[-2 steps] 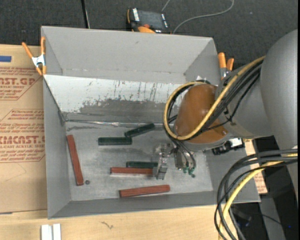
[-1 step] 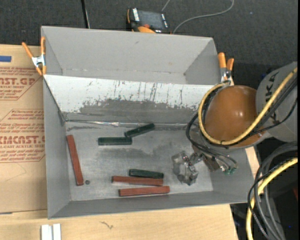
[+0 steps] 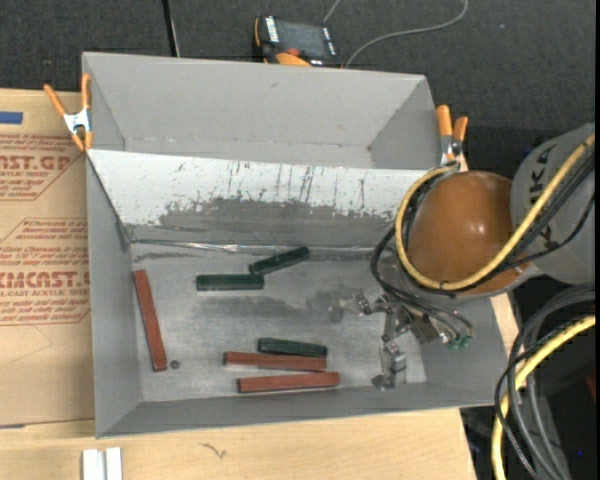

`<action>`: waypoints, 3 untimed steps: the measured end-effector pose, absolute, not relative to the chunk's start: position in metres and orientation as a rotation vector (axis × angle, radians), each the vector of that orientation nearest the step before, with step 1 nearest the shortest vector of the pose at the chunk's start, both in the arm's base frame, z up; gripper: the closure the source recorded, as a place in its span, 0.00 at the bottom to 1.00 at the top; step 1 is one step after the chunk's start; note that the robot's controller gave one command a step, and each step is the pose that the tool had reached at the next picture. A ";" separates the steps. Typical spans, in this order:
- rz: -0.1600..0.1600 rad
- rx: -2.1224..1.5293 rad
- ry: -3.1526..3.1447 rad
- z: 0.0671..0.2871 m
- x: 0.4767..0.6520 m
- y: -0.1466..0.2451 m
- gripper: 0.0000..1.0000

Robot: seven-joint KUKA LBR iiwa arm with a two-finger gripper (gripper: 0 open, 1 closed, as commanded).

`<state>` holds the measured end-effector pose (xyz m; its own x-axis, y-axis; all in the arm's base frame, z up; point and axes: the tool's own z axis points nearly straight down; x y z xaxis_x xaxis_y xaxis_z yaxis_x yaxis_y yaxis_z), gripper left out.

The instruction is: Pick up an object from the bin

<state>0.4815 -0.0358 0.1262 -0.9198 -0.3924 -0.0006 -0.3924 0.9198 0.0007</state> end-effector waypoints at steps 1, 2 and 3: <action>0.003 -0.621 3.069 0.069 0.488 0.015 0.00; 0.005 -0.624 3.077 0.070 0.502 0.078 0.00; 0.002 -0.616 3.071 0.072 0.504 0.076 1.00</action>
Offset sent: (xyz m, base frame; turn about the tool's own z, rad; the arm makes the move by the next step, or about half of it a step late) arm 0.0039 0.0467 -0.0562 0.0090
